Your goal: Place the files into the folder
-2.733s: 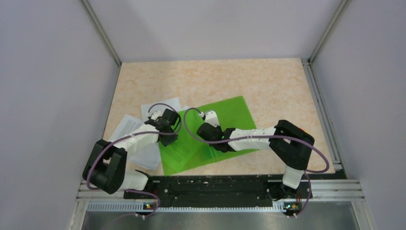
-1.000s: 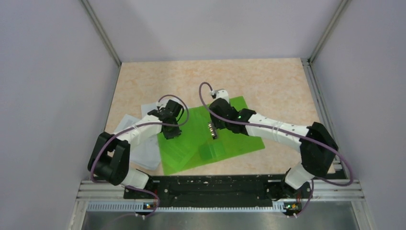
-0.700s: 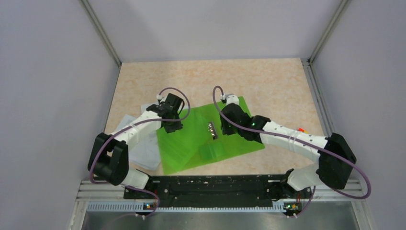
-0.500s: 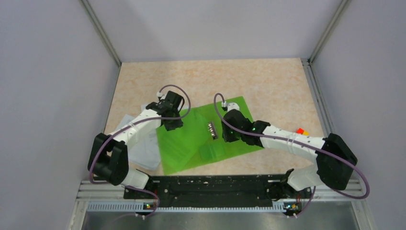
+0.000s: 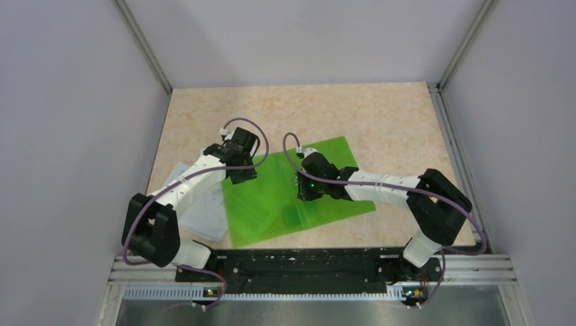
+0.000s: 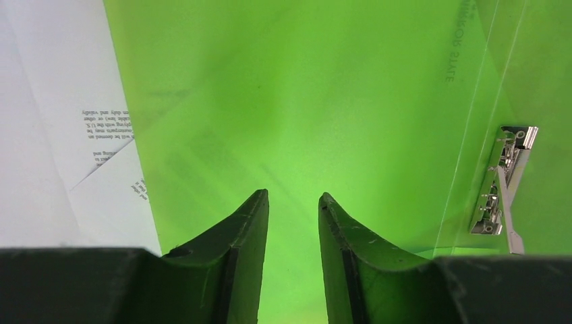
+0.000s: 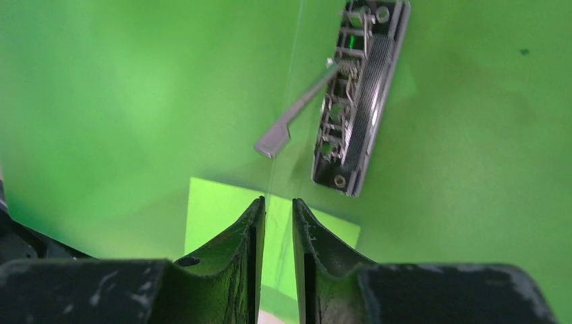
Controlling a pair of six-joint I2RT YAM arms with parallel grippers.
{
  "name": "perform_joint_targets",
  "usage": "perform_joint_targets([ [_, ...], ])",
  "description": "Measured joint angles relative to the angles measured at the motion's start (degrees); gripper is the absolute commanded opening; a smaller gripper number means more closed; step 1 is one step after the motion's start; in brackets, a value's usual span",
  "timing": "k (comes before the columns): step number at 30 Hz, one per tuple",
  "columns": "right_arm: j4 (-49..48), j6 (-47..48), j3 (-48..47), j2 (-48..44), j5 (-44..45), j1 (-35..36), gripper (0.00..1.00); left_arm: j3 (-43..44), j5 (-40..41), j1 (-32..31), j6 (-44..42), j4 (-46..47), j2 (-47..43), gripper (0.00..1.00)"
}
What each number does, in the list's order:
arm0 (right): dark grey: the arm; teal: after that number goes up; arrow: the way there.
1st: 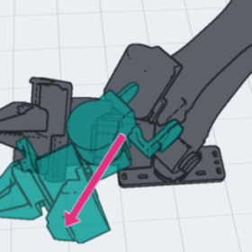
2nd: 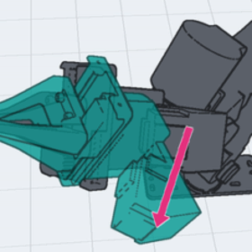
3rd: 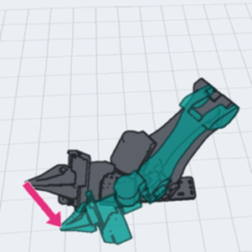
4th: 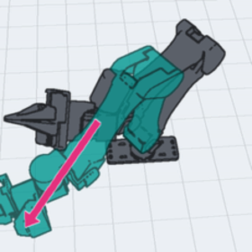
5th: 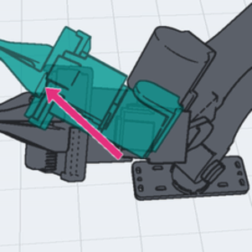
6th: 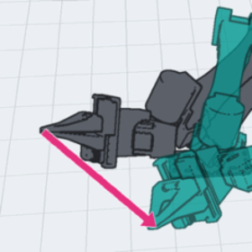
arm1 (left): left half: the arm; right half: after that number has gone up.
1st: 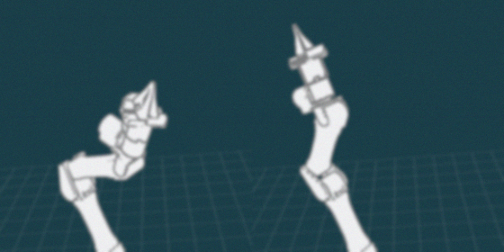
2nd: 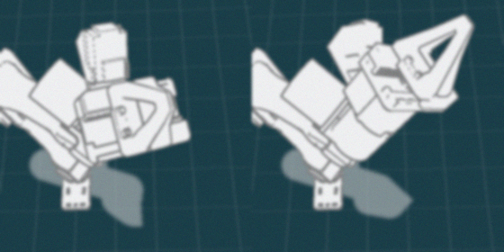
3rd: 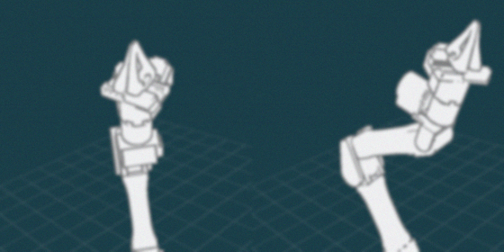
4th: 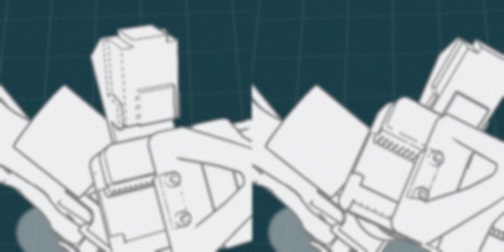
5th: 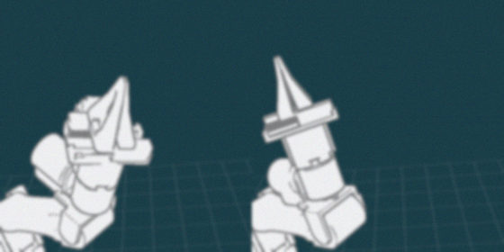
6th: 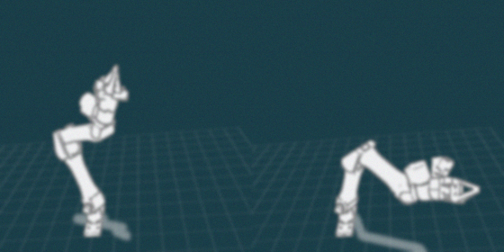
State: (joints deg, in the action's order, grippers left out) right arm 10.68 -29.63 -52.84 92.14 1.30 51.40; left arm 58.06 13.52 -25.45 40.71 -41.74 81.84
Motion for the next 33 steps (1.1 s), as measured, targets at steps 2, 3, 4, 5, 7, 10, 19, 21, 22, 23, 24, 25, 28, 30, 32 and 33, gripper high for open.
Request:
perform_joint_targets([
  [2, -1.2, -0.1, -1.4, 1.9, -1.3, -0.5, 0.21, 0.2, 0.5, 0.3, -0.2, -0.3, -0.9, 0.41],
  [3, -1.7, -0.1, -2.3, 2.9, -1.9, -0.9, 0.21, 0.3, 0.7, 0.3, -0.3, -0.5, -1.3, 0.41],
  [4, -2.1, -0.2, -3.4, 4.0, -2.6, -1.4, 0.21, 0.5, 0.9, 0.5, -0.4, -0.6, -1.7, 0.41],
  [5, -2.6, -0.2, -4.3, 4.9, -3.0, -2.0, 0.21, 0.6, 1.0, 0.7, -0.5, -0.7, -2.1, 0.42],
  [7, -3.3, -0.4, -6.3, 6.7, -4.1, -3.5, 0.21, 0.9, 1.2, 1.1, -0.6, -0.9, -2.7, 0.43],
  [10, -4.2, -0.5, -9.8, 9.6, -4.7, -5.6, 0.21, 1.1, 1.6, 1.5, -1.0, -1.1, -3.6, 0.44],
  [19, -3.8, -0.3, -20.1, 19.1, -4.6, -8.5, 0.22, 1.3, 2.4, 2.4, -2.0, -2.1, -5.7, 0.57],
  [21, -3.6, 0.0, -21.4, 20.6, -4.4, -8.5, 0.25, 1.3, 2.5, 2.5, -2.0, -2.2, -6.3, 0.59],
  [22, -3.3, 0.1, -22.1, 21.2, -4.4, -8.5, 0.26, 1.3, 2.5, 2.6, -2.0, -2.2, -6.6, 0.59],
  [23, -3.1, 0.2, -22.6, 21.6, -4.4, -8.5, 0.28, 1.3, 2.6, 2.6, -2.0, -2.2, -6.9, 0.6],
  [24, -2.7, 0.3, -22.9, 21.7, -4.4, -8.5, 0.3, 1.3, 2.6, 2.6, -2.0, -2.3, -7.3, 0.6],
  [25, -2.3, 0.6, -23.2, 21.7, -4.2, -8.5, 0.32, 1.3, 2.6, 2.7, -2.0, -2.3, -7.6, 0.61],
  [28, -1.0, 1.2, -24.2, 21.5, -3.6, -8.5, 0.39, 1.3, 2.6, 2.8, -2.0, -2.3, -8.2, 0.61],
  [30, 0.2, 1.8, -24.3, 20.5, -2.8, -8.4, 0.43, 1.3, 2.6, 2.9, -2.0, -2.3, -8.3, 0.61],
  [32, 2.3, 2.5, -24.3, 18.7, -1.6, -8.4, 0.45, 1.3, 2.6, 2.9, -1.9, -2.3, -8.3, 0.61],
  [33, 3.0, 2.7, -24.2, 17.4, -0.9, -8.4, 0.45, 1.3, 2.6, 2.9, -1.9, -2.3, -8.3, 0.62],
])
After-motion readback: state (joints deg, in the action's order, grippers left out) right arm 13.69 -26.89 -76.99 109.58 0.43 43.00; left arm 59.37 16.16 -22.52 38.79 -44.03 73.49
